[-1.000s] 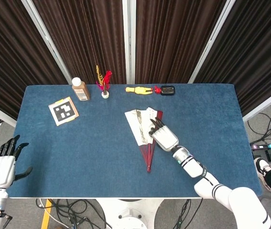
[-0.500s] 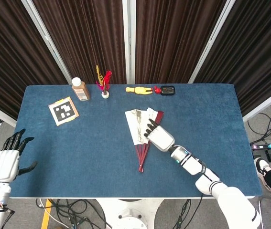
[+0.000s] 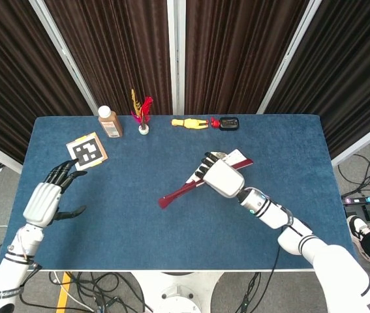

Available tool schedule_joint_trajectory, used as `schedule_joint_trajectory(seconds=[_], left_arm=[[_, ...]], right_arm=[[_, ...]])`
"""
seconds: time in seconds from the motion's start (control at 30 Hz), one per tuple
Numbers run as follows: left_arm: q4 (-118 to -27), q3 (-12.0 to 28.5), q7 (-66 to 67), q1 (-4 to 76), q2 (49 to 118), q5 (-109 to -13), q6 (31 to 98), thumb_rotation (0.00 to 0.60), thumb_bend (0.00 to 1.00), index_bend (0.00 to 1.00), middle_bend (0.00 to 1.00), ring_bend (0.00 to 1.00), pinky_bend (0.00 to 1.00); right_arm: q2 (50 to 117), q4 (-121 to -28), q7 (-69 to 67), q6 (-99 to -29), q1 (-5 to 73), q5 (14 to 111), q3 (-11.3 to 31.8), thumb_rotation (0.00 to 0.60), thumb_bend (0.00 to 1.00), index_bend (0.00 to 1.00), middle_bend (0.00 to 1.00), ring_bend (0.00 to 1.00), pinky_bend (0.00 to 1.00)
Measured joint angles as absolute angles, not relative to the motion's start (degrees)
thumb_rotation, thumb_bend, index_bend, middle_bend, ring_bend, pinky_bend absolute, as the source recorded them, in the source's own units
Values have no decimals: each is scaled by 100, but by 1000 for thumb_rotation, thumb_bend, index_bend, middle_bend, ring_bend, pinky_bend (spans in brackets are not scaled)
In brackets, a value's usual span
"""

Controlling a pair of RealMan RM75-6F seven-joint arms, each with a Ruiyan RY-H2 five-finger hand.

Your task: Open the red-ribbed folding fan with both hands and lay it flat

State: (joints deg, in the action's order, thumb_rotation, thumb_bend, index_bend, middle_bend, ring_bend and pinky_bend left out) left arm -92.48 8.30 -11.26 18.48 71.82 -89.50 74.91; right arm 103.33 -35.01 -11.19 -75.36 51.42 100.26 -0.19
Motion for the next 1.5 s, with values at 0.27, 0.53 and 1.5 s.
schedule_joint_trajectory(seconds=[0.27,0.53,1.5], left_arm=[[-8987,1096,-2571,2480,7491,-8782,6866,600,163,210,156,67,130],[-8465,1345,-4594,3144,8046,-8444,6108,600,145,204,157,67,136],[-7632,1637,-3687,4221,9860,-8049,6156,600,145,315,305,196,255]], right_arm=[[9427,-4659,-1183,-7754,5306,9986,215,600,995,894,705,377,285],[8542,-5958,-1086,-7751,5493,9997,454,600,993,894,705,377,285],[8587,-7330,-514,-7216,5825,9880,929,600,995,895,705,377,286]])
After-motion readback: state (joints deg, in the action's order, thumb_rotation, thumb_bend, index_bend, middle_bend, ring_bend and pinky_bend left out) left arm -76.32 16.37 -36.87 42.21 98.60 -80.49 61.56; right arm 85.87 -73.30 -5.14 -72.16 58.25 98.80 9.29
